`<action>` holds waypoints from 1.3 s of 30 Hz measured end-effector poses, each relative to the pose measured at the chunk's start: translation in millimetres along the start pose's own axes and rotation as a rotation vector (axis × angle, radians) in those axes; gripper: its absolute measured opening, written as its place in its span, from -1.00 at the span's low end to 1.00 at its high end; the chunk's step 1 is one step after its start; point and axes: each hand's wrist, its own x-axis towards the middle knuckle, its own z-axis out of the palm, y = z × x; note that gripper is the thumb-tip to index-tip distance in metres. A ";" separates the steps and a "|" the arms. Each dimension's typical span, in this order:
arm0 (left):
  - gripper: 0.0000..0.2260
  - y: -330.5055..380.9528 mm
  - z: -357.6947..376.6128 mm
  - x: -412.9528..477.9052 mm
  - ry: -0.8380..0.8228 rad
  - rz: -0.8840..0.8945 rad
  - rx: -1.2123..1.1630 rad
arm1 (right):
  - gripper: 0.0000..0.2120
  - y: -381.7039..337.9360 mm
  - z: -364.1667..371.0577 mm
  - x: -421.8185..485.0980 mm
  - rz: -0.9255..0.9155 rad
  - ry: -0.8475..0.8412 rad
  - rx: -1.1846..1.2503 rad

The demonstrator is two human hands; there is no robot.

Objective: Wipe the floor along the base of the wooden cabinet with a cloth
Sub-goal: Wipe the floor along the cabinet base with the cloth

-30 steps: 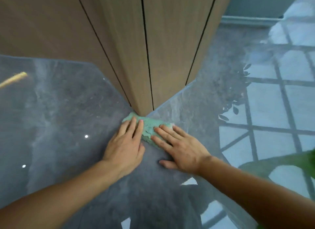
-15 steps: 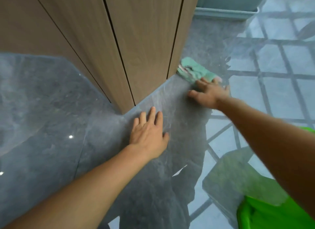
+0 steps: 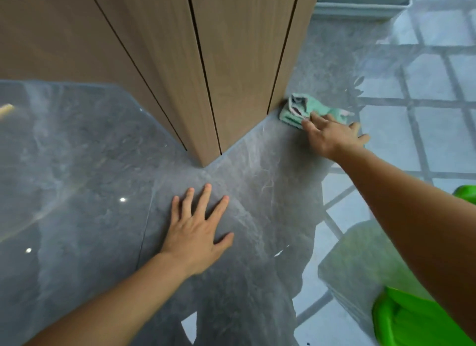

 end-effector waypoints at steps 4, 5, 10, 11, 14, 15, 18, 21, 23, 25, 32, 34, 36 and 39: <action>-0.29 2.6 -6.4 -2.3 -0.002 -0.006 -0.004 | -0.43 -65.0 35.1 -68.8 -0.308 -0.003 -0.011; -0.30 4.0 -8.7 -3.9 0.002 -0.008 -0.015 | -0.44 -85.1 53.9 -99.2 -0.445 -0.014 -0.035; -0.52 -7.5 -3.6 -32.4 0.206 -0.061 -0.165 | -0.55 -117.8 78.5 -170.0 -0.739 -0.051 0.077; -0.53 -13.2 -1.4 -38.8 0.219 -0.094 -0.144 | -0.55 -108.4 71.3 -161.6 -0.721 -0.027 0.126; -0.42 -33.0 4.3 -53.3 0.268 -0.279 -0.123 | -0.54 -81.9 53.3 -140.9 -0.757 0.138 0.099; -0.37 -38.8 5.2 -57.5 0.274 -0.347 -0.136 | -0.51 -80.9 50.7 -135.8 -0.779 0.152 0.052; -0.26 -49.3 13.1 -71.3 0.211 -0.468 -0.149 | -0.39 -94.4 57.1 -128.4 -0.706 0.073 -0.061; -0.15 -48.6 25.4 -75.3 0.084 -0.480 -0.142 | -0.23 -110.1 74.3 -148.7 -0.618 -0.093 -0.037; -0.04 -45.6 28.6 -72.3 0.040 -0.488 -0.146 | -0.22 -116.1 94.5 -180.5 -0.801 -0.184 -0.034; 0.02 -42.7 30.6 -69.6 0.020 -0.483 -0.147 | -0.27 -117.5 107.5 -197.5 -1.040 -0.237 -0.169; 0.13 -53.6 41.7 -67.9 -0.069 -0.485 -0.182 | -0.25 -51.4 92.5 -126.3 -0.461 0.123 -0.224; 0.19 -56.6 45.0 -65.8 -0.084 -0.490 -0.185 | -0.24 -34.9 87.5 -123.8 -0.314 0.098 -0.176; 0.22 -58.0 42.1 -62.1 -0.119 -0.500 -0.202 | -0.26 -48.6 91.4 -133.5 -0.295 0.056 -0.125; 0.23 -56.6 34.8 -62.4 -0.146 -0.487 -0.228 | -0.34 -92.9 108.7 -180.1 -0.560 -0.051 -0.099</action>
